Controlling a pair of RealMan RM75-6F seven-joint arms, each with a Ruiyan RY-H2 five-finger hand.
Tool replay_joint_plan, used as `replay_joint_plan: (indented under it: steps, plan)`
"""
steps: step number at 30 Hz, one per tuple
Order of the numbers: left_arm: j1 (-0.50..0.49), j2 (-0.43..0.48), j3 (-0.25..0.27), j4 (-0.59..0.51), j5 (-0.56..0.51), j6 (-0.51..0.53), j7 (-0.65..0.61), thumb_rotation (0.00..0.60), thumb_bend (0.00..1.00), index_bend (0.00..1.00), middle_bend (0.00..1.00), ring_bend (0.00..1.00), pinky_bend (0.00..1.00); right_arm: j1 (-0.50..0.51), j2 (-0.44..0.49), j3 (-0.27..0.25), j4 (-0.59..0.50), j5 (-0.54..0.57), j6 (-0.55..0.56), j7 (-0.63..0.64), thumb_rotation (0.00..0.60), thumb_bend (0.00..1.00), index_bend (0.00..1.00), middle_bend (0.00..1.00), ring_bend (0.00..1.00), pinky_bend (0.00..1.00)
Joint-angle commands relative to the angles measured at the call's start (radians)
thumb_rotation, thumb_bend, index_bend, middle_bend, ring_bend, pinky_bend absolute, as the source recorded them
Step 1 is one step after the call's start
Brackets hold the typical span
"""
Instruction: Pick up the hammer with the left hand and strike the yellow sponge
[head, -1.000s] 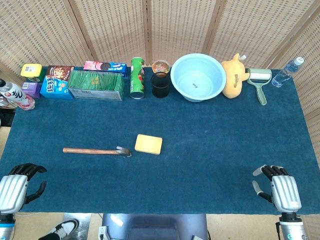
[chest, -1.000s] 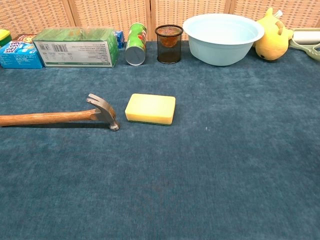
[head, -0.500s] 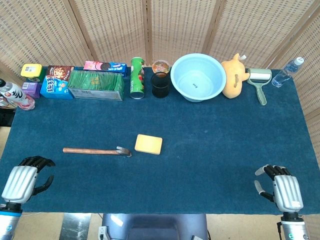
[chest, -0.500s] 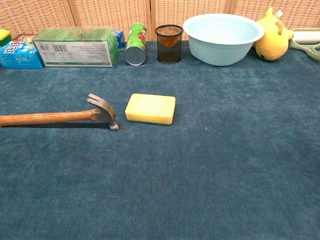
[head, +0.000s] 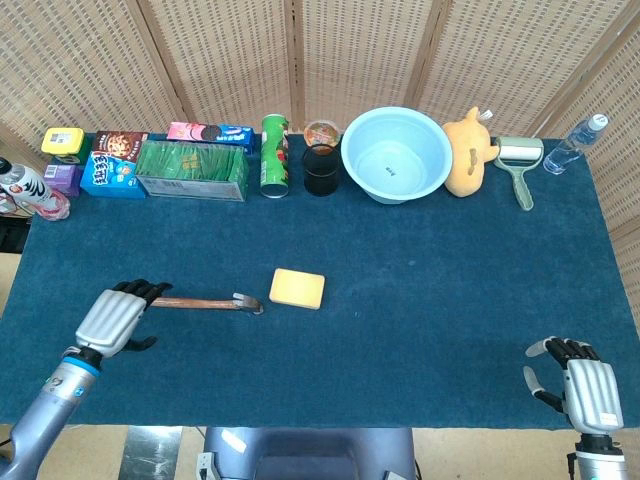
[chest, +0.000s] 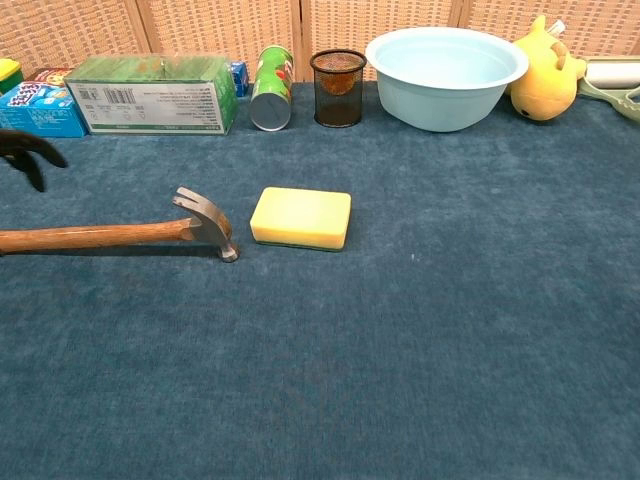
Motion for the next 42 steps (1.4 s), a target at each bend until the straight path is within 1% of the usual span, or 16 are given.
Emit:
replay_joint_plan:
  steps: [1, 5, 8, 11, 15, 19, 29, 31, 34, 37, 39, 42]
  plan:
    - [-0.058, -0.073, -0.030, 0.056, -0.054, -0.043, 0.045, 0.600, 0.21, 0.17, 0.29, 0.20, 0.25, -0.003, 0.003, 0.001, 0.001, 0.004, 0.001, 0.000, 0.600, 0.37, 0.49, 0.48, 0.43, 0.34]
    - [-0.086, -0.136, -0.037, 0.103, -0.080, -0.049, 0.072, 0.600, 0.22, 0.16, 0.29, 0.20, 0.26, -0.007, 0.004, 0.003, 0.004, 0.007, 0.005, 0.003, 0.600, 0.37, 0.49, 0.48, 0.43, 0.34]
    - [-0.115, -0.209, -0.046, 0.153, -0.114, -0.059, 0.077, 0.600, 0.24, 0.17, 0.29, 0.20, 0.29, -0.008, 0.005, 0.005, 0.006, 0.008, 0.006, 0.006, 0.600, 0.37, 0.49, 0.48, 0.43, 0.34]
    - [-0.129, -0.245, -0.047, 0.181, -0.125, -0.058, 0.081, 0.600, 0.26, 0.20, 0.29, 0.22, 0.31, -0.010, 0.007, 0.005, 0.007, 0.007, 0.008, 0.008, 0.600, 0.37, 0.49, 0.48, 0.43, 0.34]
    - [-0.145, -0.280, -0.048, 0.207, -0.129, -0.056, 0.073, 0.600, 0.32, 0.24, 0.29, 0.25, 0.33, -0.013, 0.009, 0.006, 0.008, 0.007, 0.013, 0.010, 0.600, 0.37, 0.49, 0.48, 0.43, 0.34]
    - [-0.166, -0.311, -0.049, 0.234, -0.143, -0.067, 0.065, 0.600, 0.33, 0.24, 0.29, 0.26, 0.33, -0.019, 0.012, 0.005, 0.008, 0.006, 0.019, 0.012, 0.600, 0.37, 0.49, 0.48, 0.43, 0.34]
    - [-0.204, -0.362, -0.034, 0.289, -0.161, -0.083, 0.076, 0.600, 0.35, 0.30, 0.34, 0.30, 0.37, -0.034, 0.025, 0.009, -0.010, 0.017, 0.030, 0.005, 0.600, 0.37, 0.49, 0.48, 0.43, 0.34]
    - [-0.211, -0.375, -0.033, 0.306, -0.167, -0.088, 0.073, 0.600, 0.38, 0.32, 0.35, 0.32, 0.38, -0.036, 0.025, 0.010, -0.010, 0.018, 0.031, 0.005, 0.600, 0.37, 0.49, 0.48, 0.43, 0.34]
    - [-0.219, -0.388, -0.032, 0.327, -0.174, -0.093, 0.069, 0.600, 0.44, 0.35, 0.39, 0.36, 0.41, -0.038, 0.027, 0.009, -0.009, 0.019, 0.030, 0.011, 0.600, 0.37, 0.49, 0.48, 0.43, 0.34]
    - [-0.228, -0.393, -0.024, 0.341, -0.178, -0.103, 0.065, 0.600, 0.53, 0.39, 0.44, 0.41, 0.46, -0.041, 0.031, 0.007, -0.020, 0.026, 0.023, 0.019, 0.600, 0.37, 0.49, 0.48, 0.43, 0.34]
    - [-0.231, -0.388, -0.017, 0.333, -0.175, -0.110, 0.062, 0.600, 0.61, 0.44, 0.47, 0.44, 0.49, -0.044, 0.035, 0.006, -0.025, 0.028, 0.022, 0.024, 0.600, 0.37, 0.49, 0.48, 0.43, 0.34]
    - [-0.232, -0.363, -0.004, 0.281, -0.154, -0.116, 0.038, 0.600, 0.64, 0.50, 0.53, 0.50, 0.55, -0.056, 0.038, 0.003, -0.037, 0.032, 0.033, 0.022, 0.600, 0.37, 0.49, 0.48, 0.43, 0.34]
